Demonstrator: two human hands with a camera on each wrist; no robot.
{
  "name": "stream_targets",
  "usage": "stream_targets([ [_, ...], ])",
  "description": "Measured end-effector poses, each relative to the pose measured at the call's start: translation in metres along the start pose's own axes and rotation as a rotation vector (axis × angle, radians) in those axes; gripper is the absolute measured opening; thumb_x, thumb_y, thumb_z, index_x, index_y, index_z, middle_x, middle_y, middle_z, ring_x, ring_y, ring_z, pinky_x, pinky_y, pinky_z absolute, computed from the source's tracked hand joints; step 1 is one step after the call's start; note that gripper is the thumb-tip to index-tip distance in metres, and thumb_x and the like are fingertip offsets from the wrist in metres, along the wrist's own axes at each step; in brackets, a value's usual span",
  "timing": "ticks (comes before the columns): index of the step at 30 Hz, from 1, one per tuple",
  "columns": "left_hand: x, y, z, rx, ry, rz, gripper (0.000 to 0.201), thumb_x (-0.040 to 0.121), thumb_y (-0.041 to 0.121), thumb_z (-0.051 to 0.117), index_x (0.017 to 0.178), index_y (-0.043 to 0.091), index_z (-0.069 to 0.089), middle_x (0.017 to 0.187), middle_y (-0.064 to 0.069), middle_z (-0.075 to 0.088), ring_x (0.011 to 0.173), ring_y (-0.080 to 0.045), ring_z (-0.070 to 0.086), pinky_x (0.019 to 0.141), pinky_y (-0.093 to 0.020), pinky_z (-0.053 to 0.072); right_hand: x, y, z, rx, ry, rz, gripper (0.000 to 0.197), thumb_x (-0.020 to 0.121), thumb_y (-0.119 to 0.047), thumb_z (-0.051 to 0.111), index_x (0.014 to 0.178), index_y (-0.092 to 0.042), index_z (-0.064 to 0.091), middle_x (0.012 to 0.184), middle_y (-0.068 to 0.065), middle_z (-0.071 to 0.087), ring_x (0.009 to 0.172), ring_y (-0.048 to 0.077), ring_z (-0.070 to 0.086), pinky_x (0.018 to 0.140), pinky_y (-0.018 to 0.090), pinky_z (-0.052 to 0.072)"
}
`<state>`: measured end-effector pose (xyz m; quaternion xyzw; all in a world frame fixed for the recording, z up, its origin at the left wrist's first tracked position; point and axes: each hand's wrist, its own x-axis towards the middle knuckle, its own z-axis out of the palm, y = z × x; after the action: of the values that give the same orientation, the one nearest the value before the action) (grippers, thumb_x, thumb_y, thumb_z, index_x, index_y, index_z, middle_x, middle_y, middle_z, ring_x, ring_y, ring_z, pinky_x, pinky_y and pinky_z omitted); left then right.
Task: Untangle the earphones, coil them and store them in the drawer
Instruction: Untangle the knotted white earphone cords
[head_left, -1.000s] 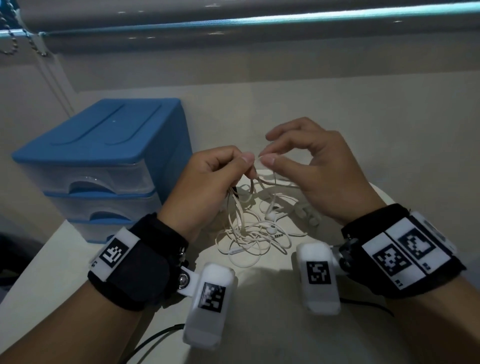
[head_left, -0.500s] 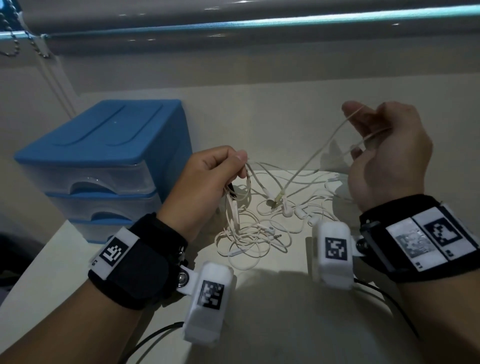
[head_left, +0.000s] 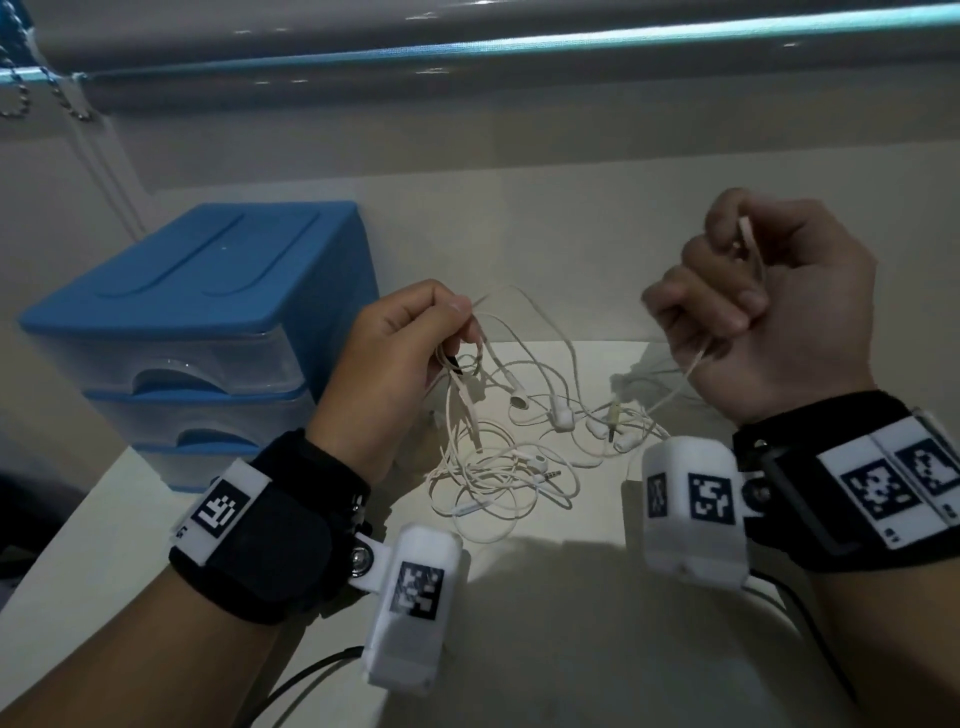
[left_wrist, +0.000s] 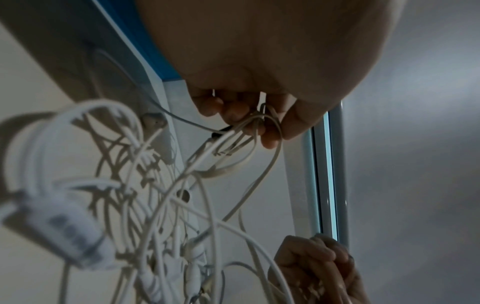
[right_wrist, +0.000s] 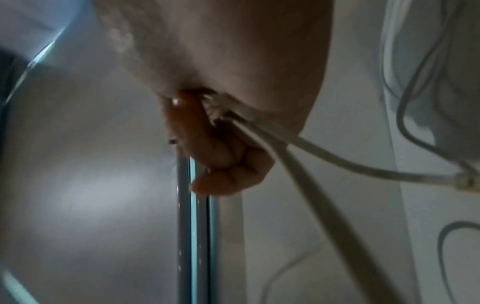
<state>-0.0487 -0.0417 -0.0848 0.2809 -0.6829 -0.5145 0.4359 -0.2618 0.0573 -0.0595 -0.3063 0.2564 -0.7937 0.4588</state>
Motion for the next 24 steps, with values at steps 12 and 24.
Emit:
stream_targets([
  [12,-0.001,0.001,0.001,-0.008,-0.054,0.052,0.025,0.089,0.018,0.058,0.065,0.021,0.066,0.071,0.001,0.063,0.067,-0.017,0.04,0.055,-0.023,0.033,0.001,0.029,0.003,-0.996,-0.229,-0.146,0.029,0.08,-0.011,0.07,0.107,-0.02,0.073,0.099,0.006,0.062,0.074,0.019,0.053,0.071,0.028,0.047],
  [24,0.0,-0.002,0.001,0.066,-0.129,-0.118,0.03,0.104,0.028,0.048,0.105,0.026,0.078,0.093,-0.003,0.07,0.07,-0.017,0.054,0.056,-0.025,0.037,0.003,0.036,0.007,-1.086,-0.183,-0.306,0.01,0.096,-0.019,0.068,0.091,-0.015,0.076,0.087,0.012,0.071,0.078,0.038,0.058,0.07,0.04,0.048],
])
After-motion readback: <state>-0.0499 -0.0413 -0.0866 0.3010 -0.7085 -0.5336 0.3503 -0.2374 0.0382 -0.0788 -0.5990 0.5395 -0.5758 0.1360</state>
